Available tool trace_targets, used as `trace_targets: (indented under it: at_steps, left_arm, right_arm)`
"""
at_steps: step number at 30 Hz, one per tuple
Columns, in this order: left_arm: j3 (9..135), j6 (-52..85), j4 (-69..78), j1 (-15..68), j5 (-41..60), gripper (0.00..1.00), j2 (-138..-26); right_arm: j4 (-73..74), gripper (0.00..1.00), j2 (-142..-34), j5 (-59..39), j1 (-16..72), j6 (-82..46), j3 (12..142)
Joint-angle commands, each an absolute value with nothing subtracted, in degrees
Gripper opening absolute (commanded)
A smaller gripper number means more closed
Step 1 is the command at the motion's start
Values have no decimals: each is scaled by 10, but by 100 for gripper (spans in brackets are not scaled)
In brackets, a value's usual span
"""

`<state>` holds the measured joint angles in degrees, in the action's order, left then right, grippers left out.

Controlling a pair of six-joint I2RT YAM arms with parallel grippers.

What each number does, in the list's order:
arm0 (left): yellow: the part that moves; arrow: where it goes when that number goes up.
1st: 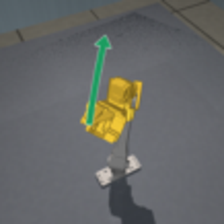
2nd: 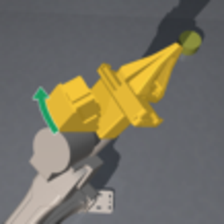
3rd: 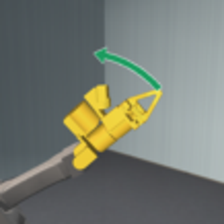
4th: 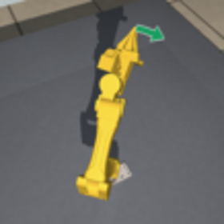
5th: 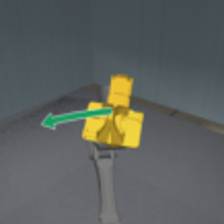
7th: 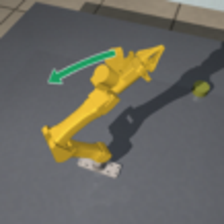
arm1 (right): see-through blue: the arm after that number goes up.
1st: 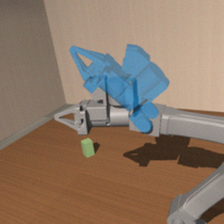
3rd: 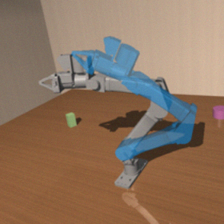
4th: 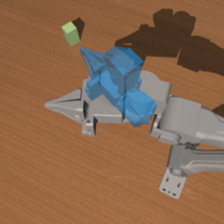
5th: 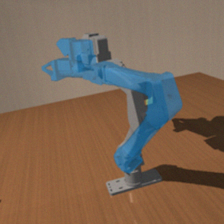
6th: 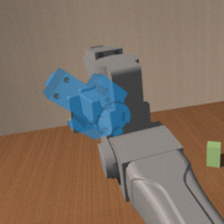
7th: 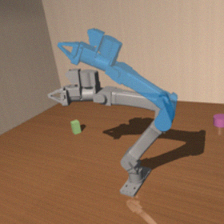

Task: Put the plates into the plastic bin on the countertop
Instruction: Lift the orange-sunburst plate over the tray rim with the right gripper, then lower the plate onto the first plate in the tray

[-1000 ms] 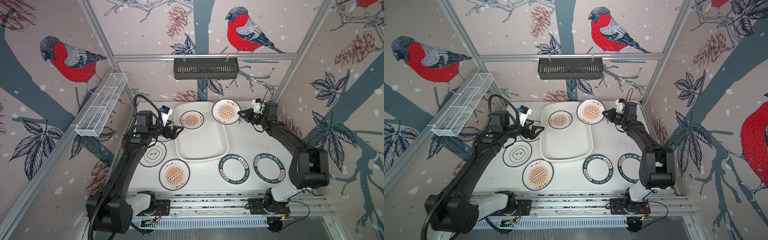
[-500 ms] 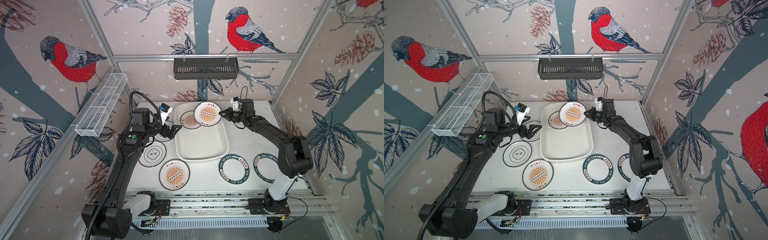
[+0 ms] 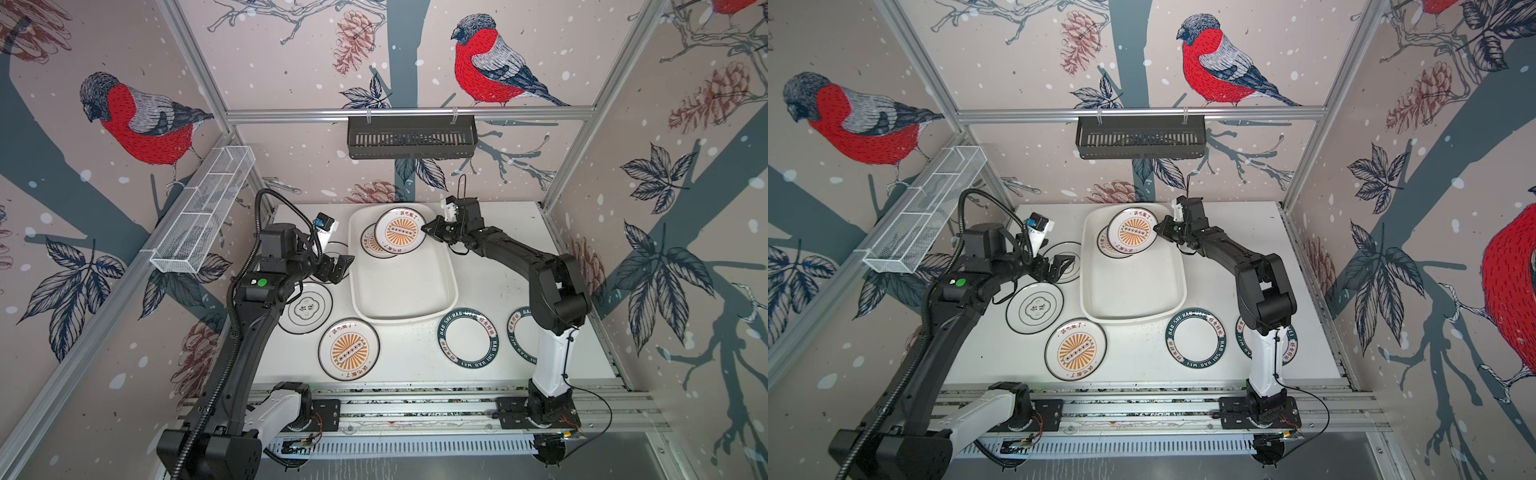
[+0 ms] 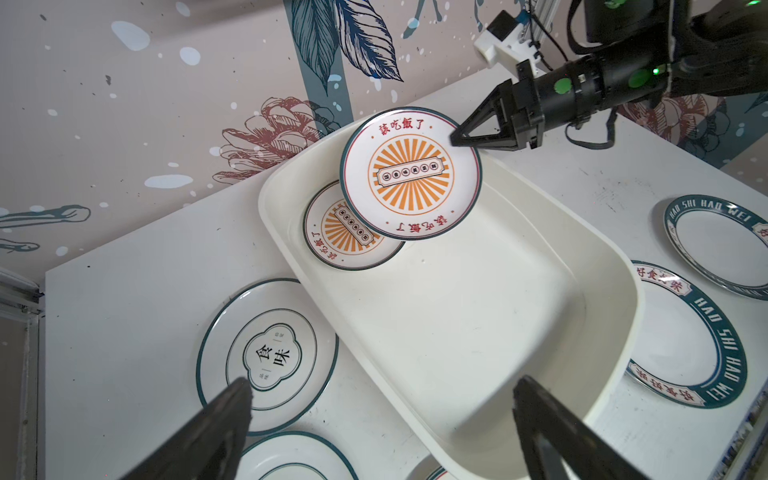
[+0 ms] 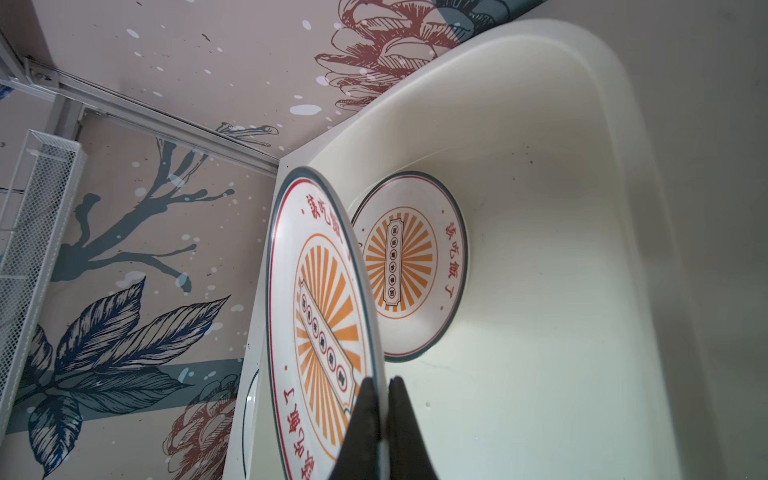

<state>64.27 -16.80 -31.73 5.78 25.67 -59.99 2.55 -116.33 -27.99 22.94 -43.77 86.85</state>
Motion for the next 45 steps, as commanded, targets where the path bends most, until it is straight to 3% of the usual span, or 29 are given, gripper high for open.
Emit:
trace_targets:
  at_steps: [1, 24, 45]
  left_arm:
    - [632, -175, -326, 57, 287, 97, -582]
    - [621, -155, -312, 57, 330, 97, -578]
    - [626, -156, -307, 57, 340, 97, -584]
  right_arm:
    - [32, 2, -1192, -258, 242, -449, 902]
    - [-17, 3, -1346, -243, 265, -468, 1046]
    - [-59, 10, -1391, -241, 268, -459, 1098]
